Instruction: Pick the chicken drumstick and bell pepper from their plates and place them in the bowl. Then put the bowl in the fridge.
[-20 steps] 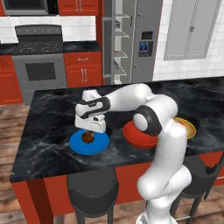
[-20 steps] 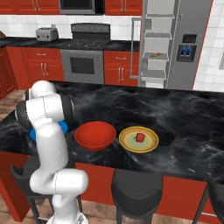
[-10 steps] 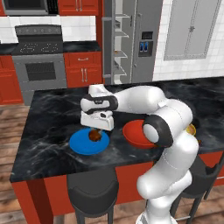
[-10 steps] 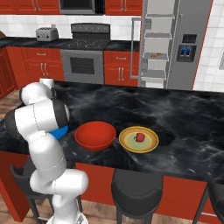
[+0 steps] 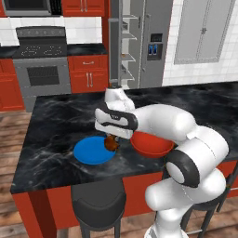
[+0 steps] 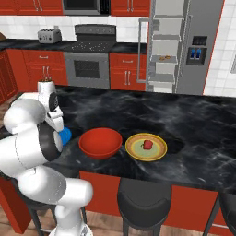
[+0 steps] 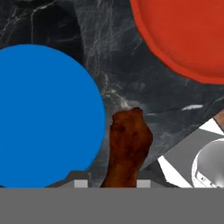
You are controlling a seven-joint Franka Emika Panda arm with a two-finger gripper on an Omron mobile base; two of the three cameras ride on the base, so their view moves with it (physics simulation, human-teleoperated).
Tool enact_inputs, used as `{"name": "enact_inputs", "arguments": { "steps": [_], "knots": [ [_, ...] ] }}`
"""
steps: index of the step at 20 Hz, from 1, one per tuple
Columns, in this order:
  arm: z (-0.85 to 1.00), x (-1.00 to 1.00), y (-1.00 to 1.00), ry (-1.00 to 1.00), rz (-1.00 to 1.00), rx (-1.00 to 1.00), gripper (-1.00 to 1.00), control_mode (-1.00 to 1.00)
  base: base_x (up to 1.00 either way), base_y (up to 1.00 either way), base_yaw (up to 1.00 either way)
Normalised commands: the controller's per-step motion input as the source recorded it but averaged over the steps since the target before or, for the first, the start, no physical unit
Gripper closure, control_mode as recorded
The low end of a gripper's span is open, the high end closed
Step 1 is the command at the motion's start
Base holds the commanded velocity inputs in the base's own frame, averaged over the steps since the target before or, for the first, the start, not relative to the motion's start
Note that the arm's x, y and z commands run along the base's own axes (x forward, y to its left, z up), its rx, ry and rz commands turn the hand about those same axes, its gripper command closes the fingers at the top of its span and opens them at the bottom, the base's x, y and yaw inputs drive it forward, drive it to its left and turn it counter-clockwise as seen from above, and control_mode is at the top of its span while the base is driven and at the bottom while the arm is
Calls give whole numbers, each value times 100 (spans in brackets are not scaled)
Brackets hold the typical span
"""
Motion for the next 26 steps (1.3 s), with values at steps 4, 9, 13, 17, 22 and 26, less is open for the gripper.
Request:
{"name": "enact_inputs", "arguments": {
  "steps": [4, 9, 13, 17, 22, 26],
  "knots": [
    [24, -6, -51, -4, 0, 0, 100, -100, 0, 0, 0],
    [13, 2, -60, 0, 0, 0, 100, -100, 0, 0, 0],
    [7, 11, -61, -1, 0, 0, 100, -100, 0, 0, 0],
    [-1, 23, -55, -7, -5, -1, 100, -100, 0, 0, 0],
    [-10, 29, -48, -10, -10, -4, 100, -100, 0, 0, 0],
    [-16, 36, -33, -3, -15, -3, 100, -100, 0, 0, 0]
  ]
}}
